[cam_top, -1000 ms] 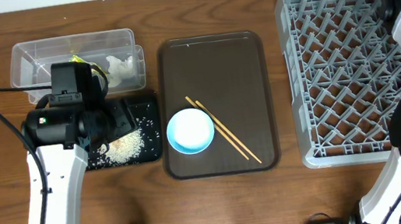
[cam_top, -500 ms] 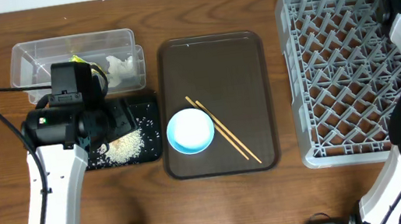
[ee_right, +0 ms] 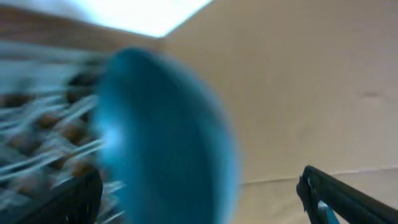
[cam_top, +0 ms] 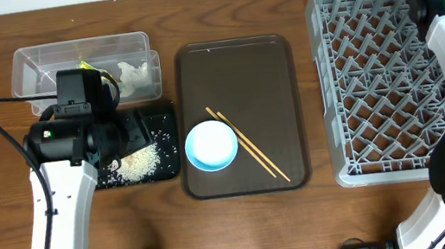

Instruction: Sort waste into correct bins and load items into the dishwasher rack

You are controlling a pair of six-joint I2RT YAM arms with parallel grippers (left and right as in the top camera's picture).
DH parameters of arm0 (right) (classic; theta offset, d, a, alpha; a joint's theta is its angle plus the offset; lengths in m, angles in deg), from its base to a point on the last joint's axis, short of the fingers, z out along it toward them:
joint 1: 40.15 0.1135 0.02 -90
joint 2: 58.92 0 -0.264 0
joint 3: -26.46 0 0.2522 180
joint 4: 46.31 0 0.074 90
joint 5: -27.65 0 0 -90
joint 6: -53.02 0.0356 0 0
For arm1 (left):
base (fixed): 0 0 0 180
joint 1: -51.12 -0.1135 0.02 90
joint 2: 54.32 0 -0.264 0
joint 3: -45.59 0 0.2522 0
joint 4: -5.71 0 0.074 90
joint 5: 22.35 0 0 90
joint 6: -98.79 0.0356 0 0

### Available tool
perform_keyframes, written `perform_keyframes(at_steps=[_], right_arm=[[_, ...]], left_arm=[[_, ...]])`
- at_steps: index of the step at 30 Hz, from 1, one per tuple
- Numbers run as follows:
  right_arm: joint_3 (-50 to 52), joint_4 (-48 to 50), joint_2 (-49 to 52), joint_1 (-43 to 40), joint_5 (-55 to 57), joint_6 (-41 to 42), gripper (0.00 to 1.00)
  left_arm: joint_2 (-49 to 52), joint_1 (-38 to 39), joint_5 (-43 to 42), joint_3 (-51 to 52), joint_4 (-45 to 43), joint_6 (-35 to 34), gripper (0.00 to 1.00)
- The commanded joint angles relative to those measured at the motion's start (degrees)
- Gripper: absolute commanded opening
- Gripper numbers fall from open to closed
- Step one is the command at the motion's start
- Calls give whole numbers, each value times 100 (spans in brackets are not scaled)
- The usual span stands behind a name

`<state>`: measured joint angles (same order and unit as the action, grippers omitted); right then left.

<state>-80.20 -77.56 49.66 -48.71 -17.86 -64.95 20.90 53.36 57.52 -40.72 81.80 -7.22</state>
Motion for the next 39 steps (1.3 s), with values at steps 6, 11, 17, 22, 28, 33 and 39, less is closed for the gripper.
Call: perform_keyframes(at_steps=[6,11,17,22,28,33,39], right_arm=[[17,-1300,-411,481,-2636,2142,99],[17,-2031,-678,981,-3558,2212,99],[17,-3097,-890,1641,-5473,2214,99],[24,-3550,-828,2120,-6607,2662,99],[258,-3630,-763,2850,-6494,2885,99],[673,-3458,-761,3418,-5783,3526,99],[1222,-2997,-756,3923,-5796,3910,94]], left_arm=[[0,-24,31,11,0,76,68],[0,-24,31,11,22,76,68],[0,-24,31,11,28,76,68],[0,-24,33,11,24,74,68],[2,-24,37,11,28,74,68],[0,-26,282,13,48,-83,68],[0,-354,629,13,66,-527,68]])
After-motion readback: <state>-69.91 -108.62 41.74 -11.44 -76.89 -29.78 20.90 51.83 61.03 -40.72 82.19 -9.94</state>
